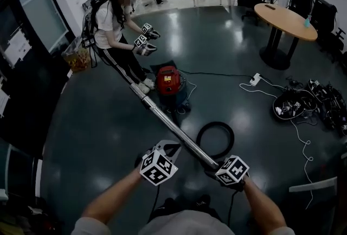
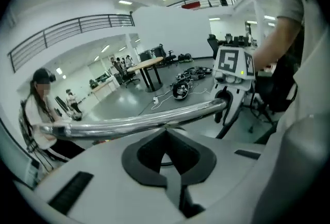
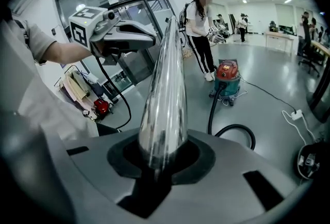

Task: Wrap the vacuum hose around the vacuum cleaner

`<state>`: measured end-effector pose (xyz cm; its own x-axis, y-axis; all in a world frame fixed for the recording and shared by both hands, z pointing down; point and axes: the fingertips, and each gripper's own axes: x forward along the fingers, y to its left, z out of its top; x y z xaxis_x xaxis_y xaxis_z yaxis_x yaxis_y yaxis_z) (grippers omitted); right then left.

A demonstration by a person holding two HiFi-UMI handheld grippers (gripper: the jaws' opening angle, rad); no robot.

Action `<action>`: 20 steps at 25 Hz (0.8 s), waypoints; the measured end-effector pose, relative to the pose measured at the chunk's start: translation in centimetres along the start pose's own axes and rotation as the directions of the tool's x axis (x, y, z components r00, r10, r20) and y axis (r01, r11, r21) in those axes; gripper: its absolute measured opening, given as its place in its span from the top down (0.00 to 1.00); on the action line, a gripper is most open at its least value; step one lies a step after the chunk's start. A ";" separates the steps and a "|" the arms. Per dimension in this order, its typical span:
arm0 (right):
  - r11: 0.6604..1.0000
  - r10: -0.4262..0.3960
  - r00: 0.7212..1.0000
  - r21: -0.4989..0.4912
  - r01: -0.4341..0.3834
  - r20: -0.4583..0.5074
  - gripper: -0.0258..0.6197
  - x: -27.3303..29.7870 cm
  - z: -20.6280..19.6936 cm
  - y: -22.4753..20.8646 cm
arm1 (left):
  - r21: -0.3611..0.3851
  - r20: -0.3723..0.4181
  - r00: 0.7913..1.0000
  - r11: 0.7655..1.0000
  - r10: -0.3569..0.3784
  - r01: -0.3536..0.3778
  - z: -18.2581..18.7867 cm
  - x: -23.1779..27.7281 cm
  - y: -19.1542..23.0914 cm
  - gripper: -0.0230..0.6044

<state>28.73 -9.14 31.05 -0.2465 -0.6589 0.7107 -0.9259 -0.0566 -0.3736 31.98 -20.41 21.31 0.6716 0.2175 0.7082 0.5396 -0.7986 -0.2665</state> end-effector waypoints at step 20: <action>0.995 -0.084 0.947 -0.076 0.063 -0.311 0.82 -2.9 2.1 -5.8 | 0.631 -0.160 0.945 0.706 -0.287 0.321 0.8 8.0 4.4 0.52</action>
<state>35.43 -8.50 29.88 -0.2449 -0.3858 0.8895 -0.9586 -0.0410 -0.2817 40.09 -21.75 25.26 0.3985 0.3444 0.8501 0.9171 -0.1400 -0.3732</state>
